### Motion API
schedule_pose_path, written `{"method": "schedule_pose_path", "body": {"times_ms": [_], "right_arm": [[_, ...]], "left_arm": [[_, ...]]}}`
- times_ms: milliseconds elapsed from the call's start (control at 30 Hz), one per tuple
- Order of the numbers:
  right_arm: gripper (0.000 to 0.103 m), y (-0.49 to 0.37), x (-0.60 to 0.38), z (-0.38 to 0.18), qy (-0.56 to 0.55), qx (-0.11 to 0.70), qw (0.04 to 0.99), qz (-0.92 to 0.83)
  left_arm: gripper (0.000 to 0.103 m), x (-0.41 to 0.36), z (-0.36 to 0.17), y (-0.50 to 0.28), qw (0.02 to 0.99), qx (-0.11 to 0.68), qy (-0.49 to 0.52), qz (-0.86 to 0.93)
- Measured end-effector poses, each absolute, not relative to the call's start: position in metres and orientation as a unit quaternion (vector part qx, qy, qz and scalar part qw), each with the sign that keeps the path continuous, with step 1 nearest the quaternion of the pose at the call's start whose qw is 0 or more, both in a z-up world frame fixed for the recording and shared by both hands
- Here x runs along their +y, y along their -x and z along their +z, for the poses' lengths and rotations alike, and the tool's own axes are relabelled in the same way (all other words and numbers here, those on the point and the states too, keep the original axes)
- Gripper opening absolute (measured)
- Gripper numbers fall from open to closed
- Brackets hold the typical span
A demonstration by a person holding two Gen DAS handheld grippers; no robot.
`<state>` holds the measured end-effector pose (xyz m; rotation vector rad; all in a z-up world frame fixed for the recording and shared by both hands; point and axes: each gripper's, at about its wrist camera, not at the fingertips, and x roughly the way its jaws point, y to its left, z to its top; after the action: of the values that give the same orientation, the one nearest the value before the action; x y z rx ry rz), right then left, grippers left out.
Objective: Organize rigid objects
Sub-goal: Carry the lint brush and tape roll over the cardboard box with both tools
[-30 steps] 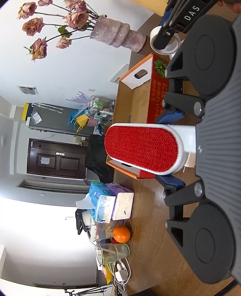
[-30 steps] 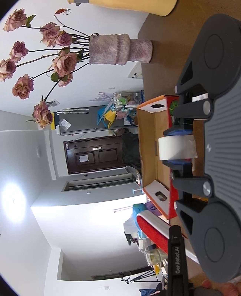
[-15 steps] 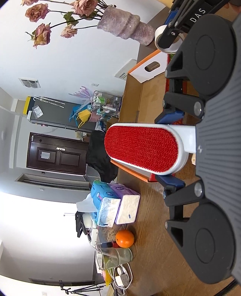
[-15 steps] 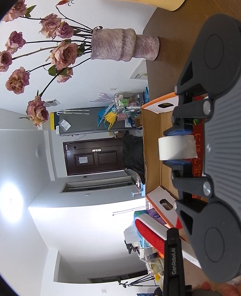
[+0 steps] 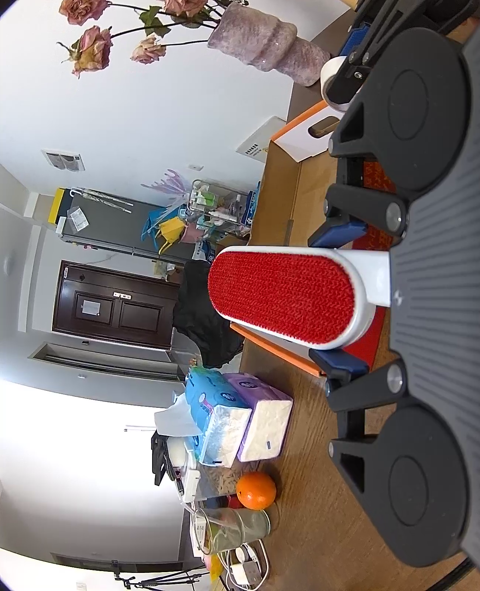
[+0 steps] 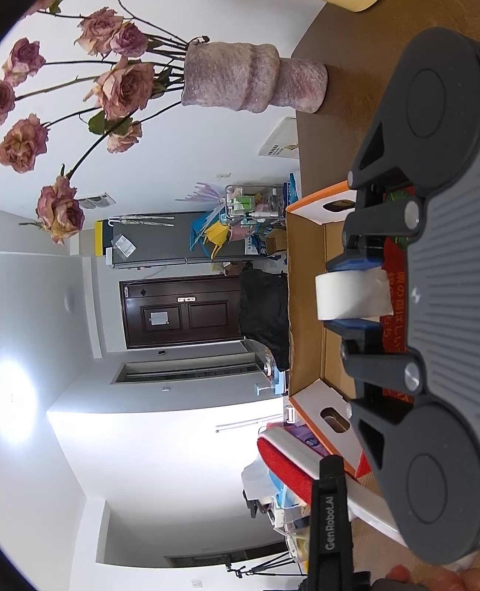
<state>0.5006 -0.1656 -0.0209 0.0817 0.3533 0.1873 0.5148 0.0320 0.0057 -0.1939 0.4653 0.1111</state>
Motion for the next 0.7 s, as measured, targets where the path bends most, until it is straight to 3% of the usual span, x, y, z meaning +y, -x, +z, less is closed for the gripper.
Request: {"method": "schedule_pose_path", "body": {"times_ms": [700], "right_arm": [[0.024,-0.557,-0.163,-0.018,-0.024,0.189,0.978,0.085]], "left_arm": [[0.058,0.029,0.001,-0.573,0.968,0.233,0.083,0.052]]}}
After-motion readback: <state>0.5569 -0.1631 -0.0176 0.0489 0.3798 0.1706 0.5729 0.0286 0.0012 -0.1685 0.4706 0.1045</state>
